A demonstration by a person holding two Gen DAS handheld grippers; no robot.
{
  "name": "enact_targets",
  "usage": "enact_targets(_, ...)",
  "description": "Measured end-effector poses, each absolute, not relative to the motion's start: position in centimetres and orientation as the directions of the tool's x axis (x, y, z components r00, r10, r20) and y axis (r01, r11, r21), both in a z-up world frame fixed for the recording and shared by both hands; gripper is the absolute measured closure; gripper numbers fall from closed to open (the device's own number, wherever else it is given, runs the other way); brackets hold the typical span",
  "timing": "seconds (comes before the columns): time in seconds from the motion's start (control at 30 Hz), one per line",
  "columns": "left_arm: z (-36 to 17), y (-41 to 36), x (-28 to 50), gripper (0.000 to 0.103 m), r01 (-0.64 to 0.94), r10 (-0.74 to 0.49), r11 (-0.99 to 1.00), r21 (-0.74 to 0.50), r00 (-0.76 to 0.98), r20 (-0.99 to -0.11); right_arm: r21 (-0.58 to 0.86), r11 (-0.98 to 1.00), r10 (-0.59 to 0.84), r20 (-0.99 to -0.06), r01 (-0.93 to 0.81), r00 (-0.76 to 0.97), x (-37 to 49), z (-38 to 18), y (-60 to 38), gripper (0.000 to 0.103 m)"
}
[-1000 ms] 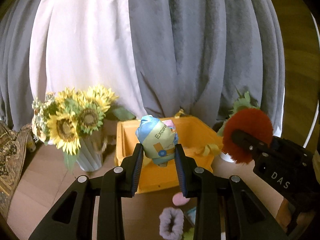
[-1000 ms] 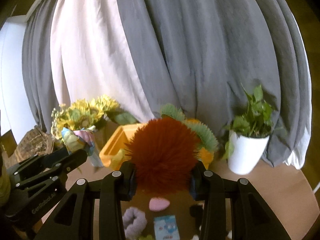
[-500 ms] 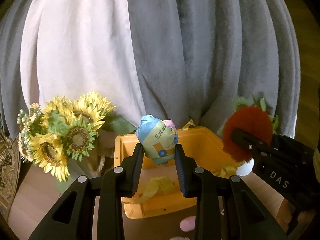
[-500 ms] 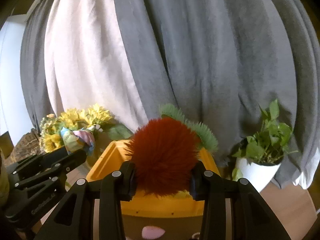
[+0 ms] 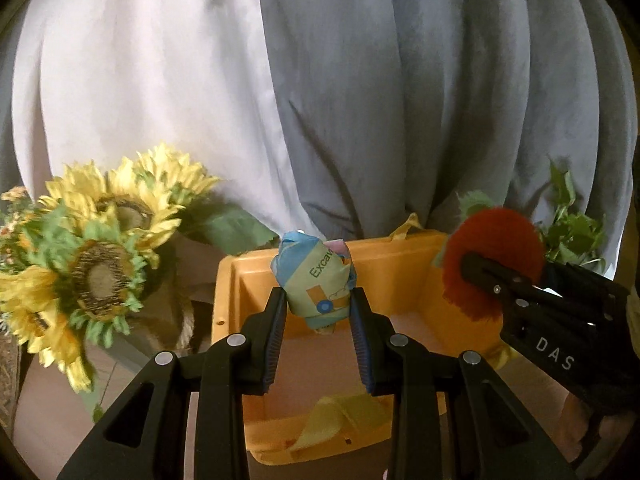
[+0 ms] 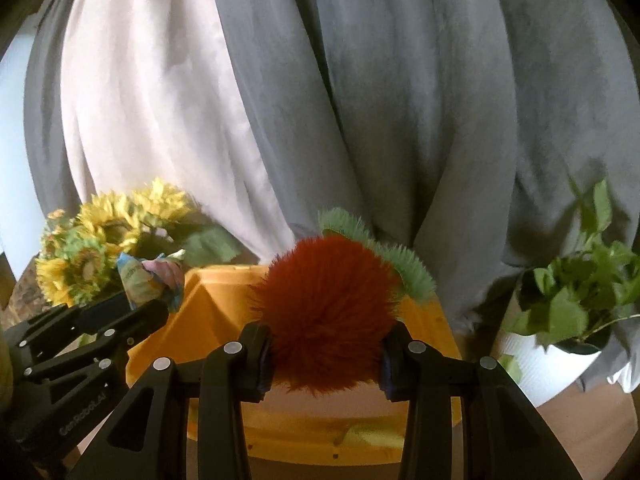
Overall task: Organize soft objects
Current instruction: 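Open both tools to drop the toys into the orange crate, then move both open tools back toward the remaining toys on the table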
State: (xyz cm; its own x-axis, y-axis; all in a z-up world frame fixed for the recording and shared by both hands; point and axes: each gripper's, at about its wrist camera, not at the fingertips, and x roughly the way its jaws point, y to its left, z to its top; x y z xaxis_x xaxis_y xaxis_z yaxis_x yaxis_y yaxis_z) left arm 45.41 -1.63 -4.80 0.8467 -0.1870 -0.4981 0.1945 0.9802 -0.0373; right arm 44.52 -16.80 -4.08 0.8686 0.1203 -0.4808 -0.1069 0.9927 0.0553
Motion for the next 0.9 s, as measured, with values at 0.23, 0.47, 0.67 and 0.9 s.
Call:
enact_targets(0.23, -6.1, -2.1, 47.0, 0.065, 0.190, -0.169, 0.982, -0.013, 0.836, -0.523, 0.062, 0.992, 0.124, -0.550, -0.108, 0.826, 47.5, -6.0, -16.8, 0.054)
enact_targets(0.47, -6.0, -2.1, 46.8, 0.055, 0.174, -0.149, 0.985, -0.001, 0.842, -0.518, 0.019, 0.998, 0.063, -0.563, -0.063, 0.824, 48.0, -6.2, -17.0, 0.034)
enact_targets(0.67, -4.8, -2.1, 44.9, 0.050, 0.170, -0.147, 0.985, 0.004, 0.863, -0.483, 0.021, 0.999, 0.051, -0.535, -0.047, 0.844, 46.5, -4.9, -17.6, 0.034)
enact_targets(0.9, -2.6, -1.8, 41.1, 0.046, 0.163, -0.138, 0.986, 0.024, 0.897, -0.421, 0.016, 1.000, 0.025, -0.486, -0.019, 0.874, 43.3, -2.7, -17.8, 0.034)
